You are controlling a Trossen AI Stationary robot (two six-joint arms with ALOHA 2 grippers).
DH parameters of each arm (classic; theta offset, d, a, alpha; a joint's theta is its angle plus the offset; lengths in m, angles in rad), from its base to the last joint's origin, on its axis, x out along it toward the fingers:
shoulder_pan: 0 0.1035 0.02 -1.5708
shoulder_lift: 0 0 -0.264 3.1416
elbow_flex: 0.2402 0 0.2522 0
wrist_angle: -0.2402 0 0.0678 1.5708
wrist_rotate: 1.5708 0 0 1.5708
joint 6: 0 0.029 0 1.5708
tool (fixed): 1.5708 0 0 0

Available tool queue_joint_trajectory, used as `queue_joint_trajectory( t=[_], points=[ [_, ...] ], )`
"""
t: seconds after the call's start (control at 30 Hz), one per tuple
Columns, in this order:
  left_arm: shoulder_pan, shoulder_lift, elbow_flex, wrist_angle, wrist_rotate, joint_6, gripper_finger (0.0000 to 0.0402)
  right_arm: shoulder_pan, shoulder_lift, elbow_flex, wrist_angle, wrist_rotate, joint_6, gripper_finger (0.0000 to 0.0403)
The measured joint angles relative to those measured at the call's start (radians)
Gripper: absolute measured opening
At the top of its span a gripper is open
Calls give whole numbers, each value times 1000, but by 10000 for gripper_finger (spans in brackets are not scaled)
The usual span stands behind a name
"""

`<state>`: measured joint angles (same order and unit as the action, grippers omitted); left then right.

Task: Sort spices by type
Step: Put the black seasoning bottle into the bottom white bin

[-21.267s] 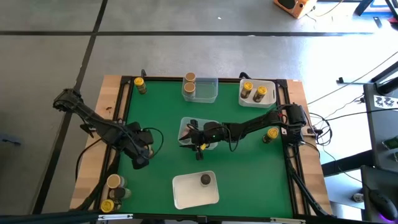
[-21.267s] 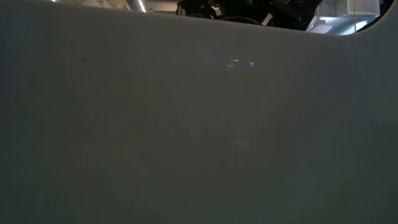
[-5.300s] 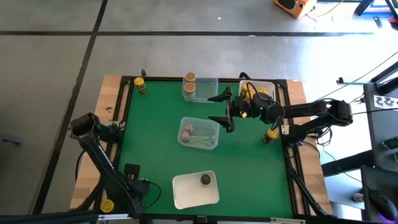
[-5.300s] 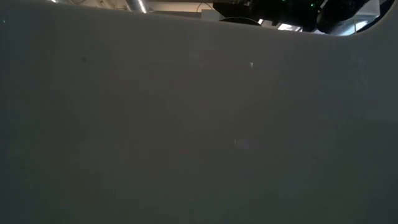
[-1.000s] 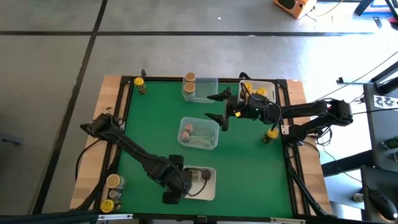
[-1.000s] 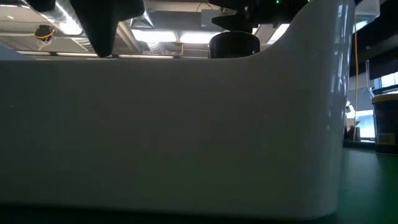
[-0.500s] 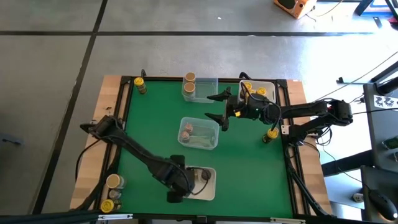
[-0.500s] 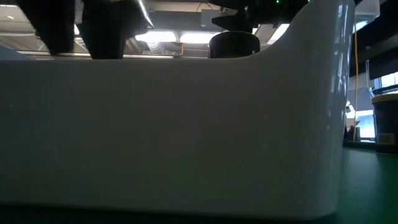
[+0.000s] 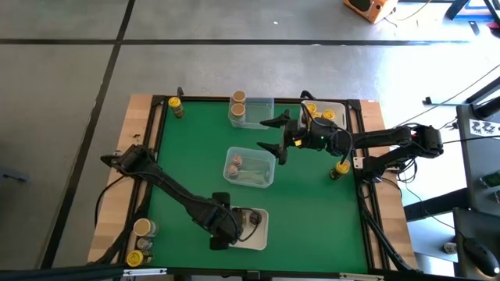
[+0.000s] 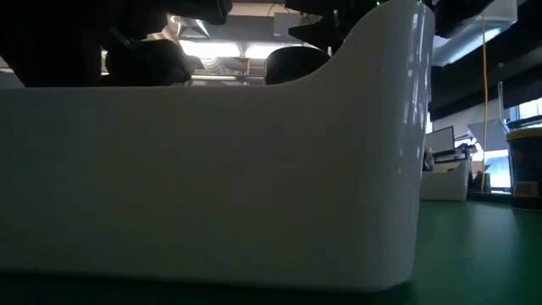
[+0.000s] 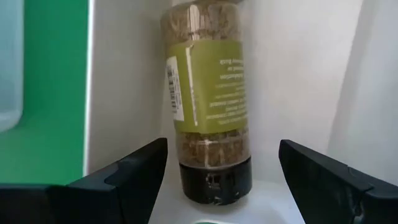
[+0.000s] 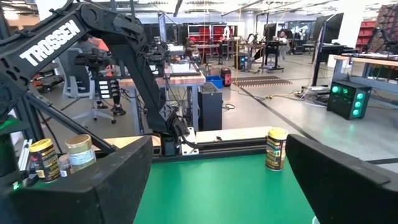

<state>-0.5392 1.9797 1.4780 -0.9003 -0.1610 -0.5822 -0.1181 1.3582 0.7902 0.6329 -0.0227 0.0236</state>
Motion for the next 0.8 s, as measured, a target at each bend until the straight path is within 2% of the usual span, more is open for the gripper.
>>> queue_joint_trajectory(
  t=[0.23,0.63,0.7,0.8],
  points=[
    [15,0,-2,1,-13,12,305,1,0,0,1,21,-2,364],
    [17,27,-86,62,41,-8,305,0,0,0,1,23,-3,364],
    [16,26,-84,70,40,2,300,0,0,0,1,23,-3,364],
    [17,26,-84,65,40,10,271,0,0,0,1,27,-3,364]
  ],
)
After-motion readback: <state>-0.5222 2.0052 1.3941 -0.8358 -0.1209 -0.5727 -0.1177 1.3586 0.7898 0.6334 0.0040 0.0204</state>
